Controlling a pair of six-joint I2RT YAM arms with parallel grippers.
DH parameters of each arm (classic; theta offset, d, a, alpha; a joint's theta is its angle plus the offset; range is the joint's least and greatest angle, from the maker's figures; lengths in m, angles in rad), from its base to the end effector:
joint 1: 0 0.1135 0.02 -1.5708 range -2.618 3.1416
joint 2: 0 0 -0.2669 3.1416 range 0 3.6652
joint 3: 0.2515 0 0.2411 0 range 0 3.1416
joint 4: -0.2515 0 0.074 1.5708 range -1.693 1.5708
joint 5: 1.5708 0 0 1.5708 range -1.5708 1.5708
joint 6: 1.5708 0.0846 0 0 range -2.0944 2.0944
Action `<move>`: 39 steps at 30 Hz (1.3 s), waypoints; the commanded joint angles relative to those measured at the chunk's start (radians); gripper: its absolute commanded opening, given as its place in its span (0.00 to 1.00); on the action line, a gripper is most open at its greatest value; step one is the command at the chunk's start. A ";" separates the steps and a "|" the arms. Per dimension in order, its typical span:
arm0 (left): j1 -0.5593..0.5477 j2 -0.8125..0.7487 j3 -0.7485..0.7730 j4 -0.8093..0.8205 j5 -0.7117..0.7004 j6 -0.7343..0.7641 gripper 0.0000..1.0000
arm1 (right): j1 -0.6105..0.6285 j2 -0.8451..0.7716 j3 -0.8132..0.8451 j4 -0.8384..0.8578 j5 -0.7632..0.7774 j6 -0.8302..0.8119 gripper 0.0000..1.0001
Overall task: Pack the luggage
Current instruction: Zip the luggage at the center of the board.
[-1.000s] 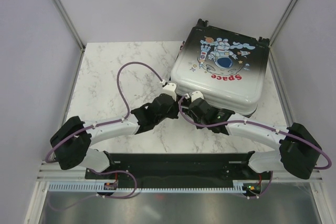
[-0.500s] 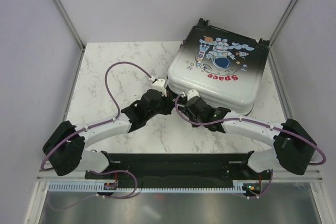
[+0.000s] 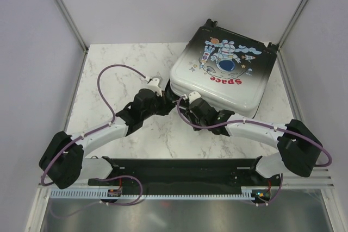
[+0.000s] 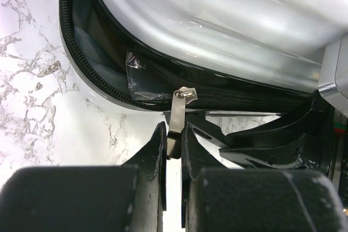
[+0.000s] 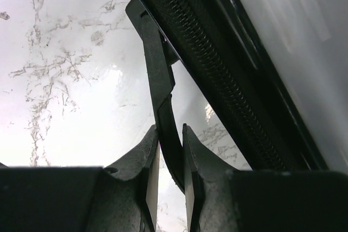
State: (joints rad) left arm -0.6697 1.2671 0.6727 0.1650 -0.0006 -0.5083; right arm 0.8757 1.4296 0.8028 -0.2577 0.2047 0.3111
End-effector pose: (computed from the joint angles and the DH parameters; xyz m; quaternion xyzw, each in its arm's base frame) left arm 0.2442 -0.1933 0.2211 0.0677 0.8388 -0.2999 0.4493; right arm 0.2093 0.2241 0.1680 -0.2279 0.9093 0.1074 0.3313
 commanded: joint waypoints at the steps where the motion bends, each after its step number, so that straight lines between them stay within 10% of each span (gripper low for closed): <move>1: 0.174 -0.098 -0.009 -0.062 -0.245 0.057 0.02 | -0.109 0.072 -0.083 -0.385 0.142 0.260 0.00; 19: 0.417 0.054 0.206 -0.114 0.505 -0.125 0.02 | -0.109 0.081 -0.076 -0.385 0.142 0.252 0.00; 27: 0.447 0.020 0.209 -0.140 0.527 -0.199 0.02 | -0.113 0.084 -0.073 -0.385 0.139 0.247 0.00; 33: 0.392 -0.015 0.179 -0.119 0.544 0.014 0.04 | -0.132 0.062 -0.079 -0.384 0.137 0.249 0.00; 39: 0.199 -0.060 0.114 -0.081 0.380 0.201 0.41 | -0.158 0.040 -0.097 -0.368 0.105 0.244 0.00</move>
State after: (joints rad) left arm -0.3679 1.2491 0.8146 0.0437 0.4870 -0.4881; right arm 0.8318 1.4147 0.8024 -0.2935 0.2356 0.3130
